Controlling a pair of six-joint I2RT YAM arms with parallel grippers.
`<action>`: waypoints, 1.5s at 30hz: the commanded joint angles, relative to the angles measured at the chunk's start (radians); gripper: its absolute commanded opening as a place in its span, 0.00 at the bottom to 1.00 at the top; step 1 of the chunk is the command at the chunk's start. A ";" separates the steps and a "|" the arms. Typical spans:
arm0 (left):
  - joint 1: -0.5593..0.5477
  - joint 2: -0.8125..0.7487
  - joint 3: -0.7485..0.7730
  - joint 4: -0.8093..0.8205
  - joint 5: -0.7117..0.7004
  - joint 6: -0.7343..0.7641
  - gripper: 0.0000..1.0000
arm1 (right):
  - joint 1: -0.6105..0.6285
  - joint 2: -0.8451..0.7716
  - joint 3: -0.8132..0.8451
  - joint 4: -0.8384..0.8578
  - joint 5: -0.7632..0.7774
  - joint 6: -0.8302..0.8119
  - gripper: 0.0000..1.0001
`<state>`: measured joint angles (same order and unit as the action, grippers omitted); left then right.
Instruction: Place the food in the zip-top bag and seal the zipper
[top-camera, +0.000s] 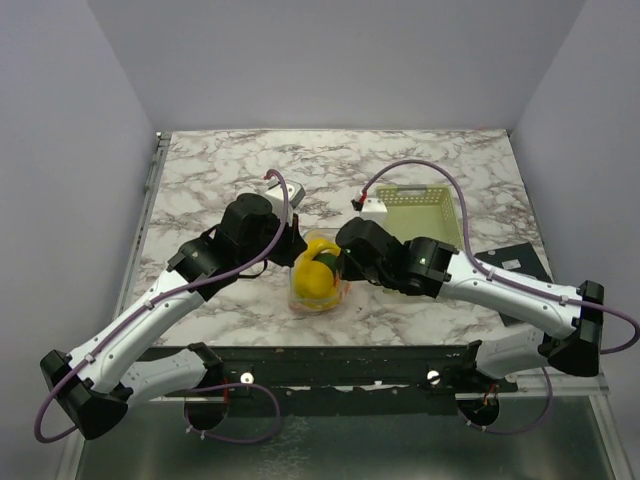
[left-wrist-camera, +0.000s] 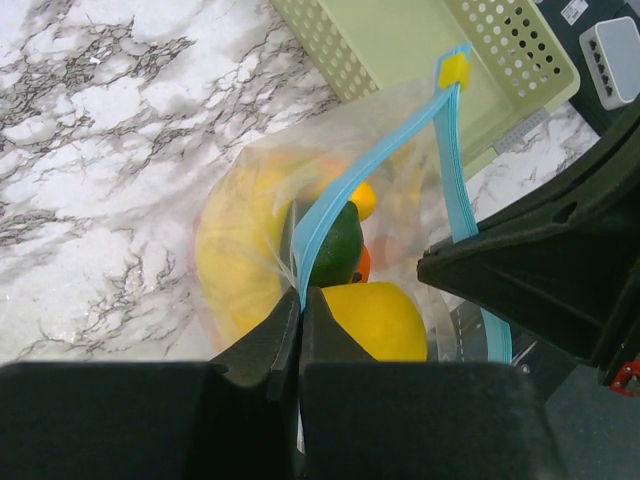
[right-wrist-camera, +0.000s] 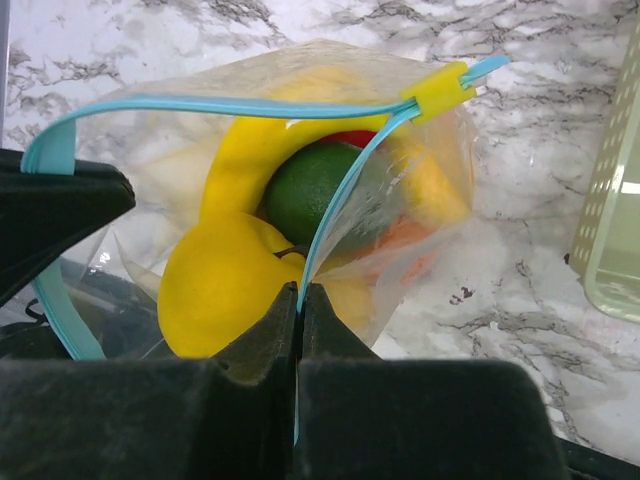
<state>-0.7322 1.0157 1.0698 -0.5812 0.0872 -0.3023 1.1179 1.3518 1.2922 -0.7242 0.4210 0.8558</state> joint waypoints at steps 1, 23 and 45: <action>0.004 0.008 0.008 -0.006 -0.021 0.054 0.00 | 0.063 -0.017 -0.053 0.038 0.146 0.132 0.01; 0.005 -0.004 0.013 -0.008 -0.018 0.143 0.00 | 0.191 -0.057 -0.080 -0.057 0.342 0.274 0.48; 0.004 -0.005 -0.001 -0.009 0.011 0.154 0.00 | 0.093 -0.239 0.008 0.023 0.200 -0.688 0.54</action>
<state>-0.7322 1.0267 1.0698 -0.5934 0.0788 -0.1555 1.2812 1.1488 1.3003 -0.7784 0.7231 0.4461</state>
